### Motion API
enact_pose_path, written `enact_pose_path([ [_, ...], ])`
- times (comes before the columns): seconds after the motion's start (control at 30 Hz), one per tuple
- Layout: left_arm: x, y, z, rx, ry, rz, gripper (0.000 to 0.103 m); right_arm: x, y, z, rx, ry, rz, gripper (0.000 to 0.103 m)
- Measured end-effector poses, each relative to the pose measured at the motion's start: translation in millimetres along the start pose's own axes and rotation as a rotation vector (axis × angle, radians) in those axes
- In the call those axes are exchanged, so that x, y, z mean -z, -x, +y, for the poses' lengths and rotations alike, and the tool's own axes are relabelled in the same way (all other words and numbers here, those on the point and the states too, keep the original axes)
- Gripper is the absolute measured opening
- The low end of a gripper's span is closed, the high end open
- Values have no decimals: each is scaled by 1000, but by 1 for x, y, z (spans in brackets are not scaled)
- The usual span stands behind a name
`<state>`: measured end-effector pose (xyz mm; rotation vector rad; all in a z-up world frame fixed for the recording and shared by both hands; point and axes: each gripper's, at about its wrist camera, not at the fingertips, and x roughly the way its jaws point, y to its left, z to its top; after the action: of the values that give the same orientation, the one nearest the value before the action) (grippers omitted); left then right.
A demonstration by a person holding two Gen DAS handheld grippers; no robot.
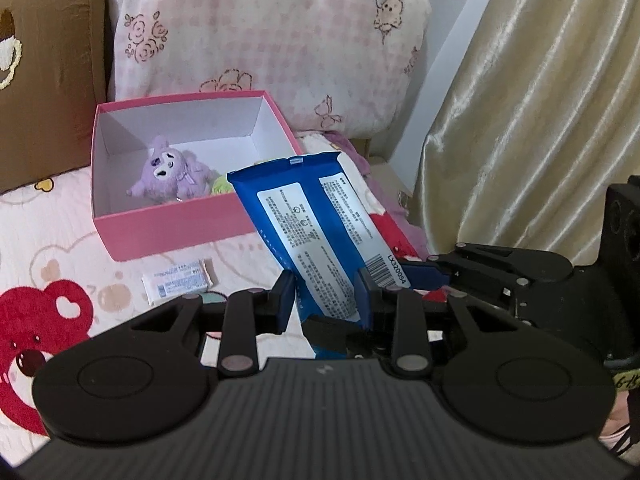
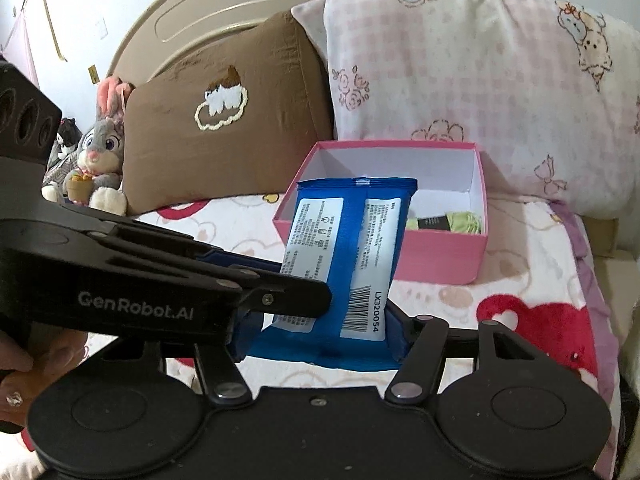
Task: Organize objects
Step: 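Lift the blue packet with the left tool and carry it to the pink box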
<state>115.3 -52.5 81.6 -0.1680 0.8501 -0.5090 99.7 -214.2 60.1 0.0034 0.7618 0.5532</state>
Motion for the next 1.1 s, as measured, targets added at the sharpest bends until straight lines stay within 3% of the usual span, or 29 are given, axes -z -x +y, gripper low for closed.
enact_pose_path([
  [0.67,-47,-24,21,-2,86,-89,32,-51,-29,-21,12,42,-29,66],
  [0.93,-84,-61,45,-38,132,-61,32,-81,-69,-44,1,21,9,65],
  [1.1,-106,-99,69,-52,180,-7,33,-101,-110,-66,-2,-28,80,63],
])
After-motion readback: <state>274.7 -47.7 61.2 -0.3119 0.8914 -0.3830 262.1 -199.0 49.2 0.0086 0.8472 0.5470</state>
